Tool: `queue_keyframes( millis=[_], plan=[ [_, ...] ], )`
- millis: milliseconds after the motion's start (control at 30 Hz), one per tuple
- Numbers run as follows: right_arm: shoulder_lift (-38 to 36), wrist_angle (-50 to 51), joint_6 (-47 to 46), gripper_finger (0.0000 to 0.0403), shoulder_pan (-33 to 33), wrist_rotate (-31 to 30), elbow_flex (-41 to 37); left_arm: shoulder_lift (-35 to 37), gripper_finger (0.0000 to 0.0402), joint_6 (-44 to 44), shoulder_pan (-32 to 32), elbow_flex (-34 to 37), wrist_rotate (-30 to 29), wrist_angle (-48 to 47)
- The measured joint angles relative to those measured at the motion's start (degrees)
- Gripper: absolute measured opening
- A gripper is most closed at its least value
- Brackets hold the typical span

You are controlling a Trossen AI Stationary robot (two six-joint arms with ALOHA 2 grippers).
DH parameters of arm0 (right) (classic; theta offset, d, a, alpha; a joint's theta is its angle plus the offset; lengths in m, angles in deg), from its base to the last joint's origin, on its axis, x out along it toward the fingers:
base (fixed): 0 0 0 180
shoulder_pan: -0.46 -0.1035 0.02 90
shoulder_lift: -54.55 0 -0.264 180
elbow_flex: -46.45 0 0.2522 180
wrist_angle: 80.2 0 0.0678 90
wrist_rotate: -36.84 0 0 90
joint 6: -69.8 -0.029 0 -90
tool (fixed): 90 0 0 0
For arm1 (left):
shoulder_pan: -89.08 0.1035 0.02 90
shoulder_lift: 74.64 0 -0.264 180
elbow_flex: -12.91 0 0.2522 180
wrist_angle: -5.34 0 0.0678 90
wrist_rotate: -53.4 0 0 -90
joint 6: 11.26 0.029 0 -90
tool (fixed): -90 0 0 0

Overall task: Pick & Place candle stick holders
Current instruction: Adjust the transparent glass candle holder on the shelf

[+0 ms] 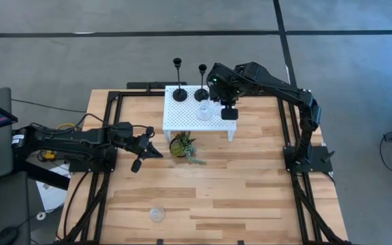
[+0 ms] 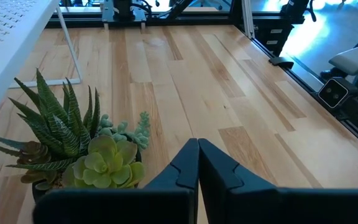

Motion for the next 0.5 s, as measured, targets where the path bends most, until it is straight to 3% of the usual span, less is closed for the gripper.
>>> queue_keyframes(
  millis=[500],
  plan=[
    [-0.4,-1.1,-0.4,0.0,1.4,-0.4,-5.6,0.0,0.0008,0.0,0.0,0.0,0.0,0.0]
  ],
)
